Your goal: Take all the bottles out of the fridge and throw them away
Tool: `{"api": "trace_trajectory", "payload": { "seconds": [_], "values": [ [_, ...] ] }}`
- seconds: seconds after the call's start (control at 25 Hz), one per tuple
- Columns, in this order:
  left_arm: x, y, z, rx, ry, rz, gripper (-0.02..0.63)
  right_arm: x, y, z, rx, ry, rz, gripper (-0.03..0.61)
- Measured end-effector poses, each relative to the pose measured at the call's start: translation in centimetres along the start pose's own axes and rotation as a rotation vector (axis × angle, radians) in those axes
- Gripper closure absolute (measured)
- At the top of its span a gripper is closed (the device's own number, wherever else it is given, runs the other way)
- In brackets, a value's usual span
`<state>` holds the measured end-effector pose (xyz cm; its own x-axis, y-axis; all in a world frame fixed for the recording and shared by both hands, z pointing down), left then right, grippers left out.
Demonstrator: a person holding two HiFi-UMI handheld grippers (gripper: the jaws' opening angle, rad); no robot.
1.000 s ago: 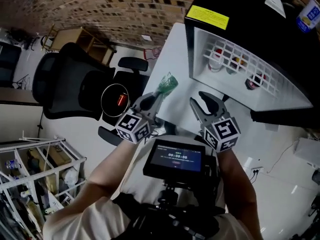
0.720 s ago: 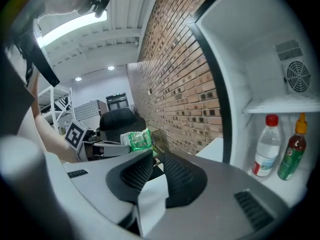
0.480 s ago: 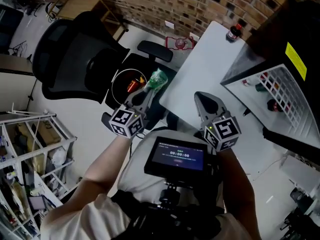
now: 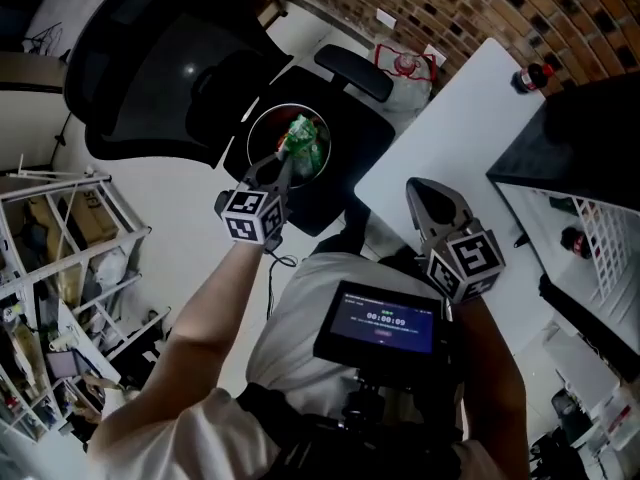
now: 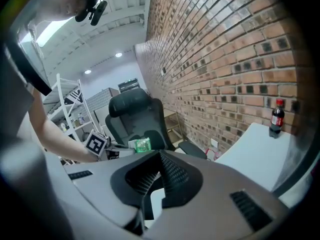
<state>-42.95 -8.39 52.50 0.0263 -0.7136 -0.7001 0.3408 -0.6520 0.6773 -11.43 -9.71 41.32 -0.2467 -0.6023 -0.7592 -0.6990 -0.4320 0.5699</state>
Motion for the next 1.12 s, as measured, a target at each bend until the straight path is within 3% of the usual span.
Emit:
{"api": "trace_trajectory", "payload": {
  "seconds": [0.2,0.48,0.6,0.64,0.68,0.76,0.92,1.12],
  "values": [
    [-2.2,3.1,2.9,0.029,-0.055,0.150,0.601,-0.1,1.4,0.6,0.018,0.014,0.060,0.572],
    [-4.0,7.8,6.3,0.011,-0.105,0.399,0.601,-1.5,2.6,1.2,0.021,0.053,0.114,0.572],
    [-4.8,9.5,6.8,-0.035,-0.137,0.536,0.598,-1.9,2.6,1.4,0.009,0.073,0.124,0.572],
    [-5.1,9.8,6.8,-0.057,-0.139,0.578,0.589,-1.8,2.5,1.5,0.005,0.079,0.122,0.572],
    [-5.2,10.1,6.8,-0.068,-0.133,0.606,0.538,-1.7,2.5,1.5,0.001,0.084,0.117,0.572],
    [-4.9,10.2,7.0,-0.040,-0.102,0.623,0.480,-1.4,2.2,1.4,-0.009,0.092,0.102,0.572],
    [-4.5,9.8,7.2,0.041,-0.087,0.592,0.480,-1.7,0.9,0.4,-0.043,0.117,0.078,0.572],
    [-3.7,8.6,6.5,0.029,-0.065,0.533,0.482,-2.5,-0.2,-0.4,-0.075,0.143,0.049,0.572]
  ]
}}
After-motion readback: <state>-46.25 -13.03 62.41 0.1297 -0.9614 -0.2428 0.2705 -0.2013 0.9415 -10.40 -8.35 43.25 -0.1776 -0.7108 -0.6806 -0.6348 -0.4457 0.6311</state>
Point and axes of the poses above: the fingertips, and each gripper's own axes: y forward along the fingers, z to its left, x out of its top, the point moved 8 cm from there along -y, backward along the fingers, and after that the axes turned 9 degrees about z, right-handed, at the moved point
